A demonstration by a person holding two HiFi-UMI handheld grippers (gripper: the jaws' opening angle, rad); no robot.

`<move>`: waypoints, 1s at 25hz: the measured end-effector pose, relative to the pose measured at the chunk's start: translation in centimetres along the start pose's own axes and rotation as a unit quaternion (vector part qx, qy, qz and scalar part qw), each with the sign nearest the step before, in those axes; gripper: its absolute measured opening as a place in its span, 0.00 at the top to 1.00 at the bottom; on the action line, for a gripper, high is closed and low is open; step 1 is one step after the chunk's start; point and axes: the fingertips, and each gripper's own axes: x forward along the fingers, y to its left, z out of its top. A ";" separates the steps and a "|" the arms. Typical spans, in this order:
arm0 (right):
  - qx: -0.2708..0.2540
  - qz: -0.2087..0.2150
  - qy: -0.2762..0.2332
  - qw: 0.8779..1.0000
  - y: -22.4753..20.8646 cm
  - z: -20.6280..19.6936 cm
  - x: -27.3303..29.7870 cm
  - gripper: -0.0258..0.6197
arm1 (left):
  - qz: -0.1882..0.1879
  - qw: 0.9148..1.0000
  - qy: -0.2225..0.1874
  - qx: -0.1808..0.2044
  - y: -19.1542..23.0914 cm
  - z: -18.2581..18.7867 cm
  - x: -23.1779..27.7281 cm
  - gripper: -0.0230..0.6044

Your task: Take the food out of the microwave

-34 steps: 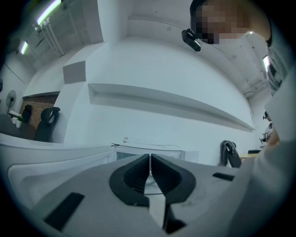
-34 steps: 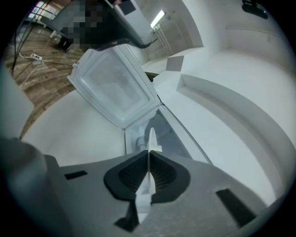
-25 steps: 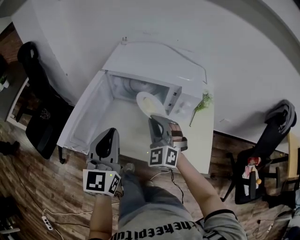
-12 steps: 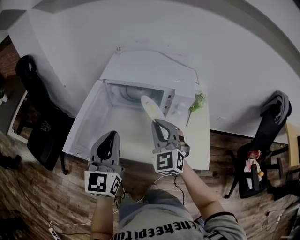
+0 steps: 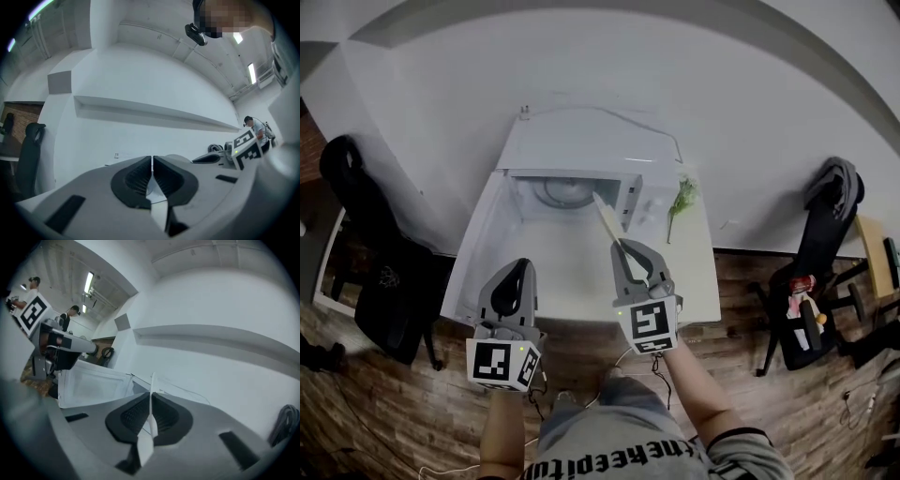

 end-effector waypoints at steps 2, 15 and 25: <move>0.013 -0.011 -0.003 1.000 -0.1 0.7 -0.7 0.93 | -0.011 1.000 -0.001 0.000 0.0 0.3 -0.1 0.94; 0.110 -0.059 -0.028 0.992 0.1 3.5 -5.6 0.93 | -0.067 0.998 -0.011 0.001 -0.3 0.8 -2.0 0.94; 0.149 -0.093 -0.069 0.982 0.3 5.7 -9.1 0.93 | -0.089 0.996 -0.009 0.004 -0.8 1.9 -4.0 0.94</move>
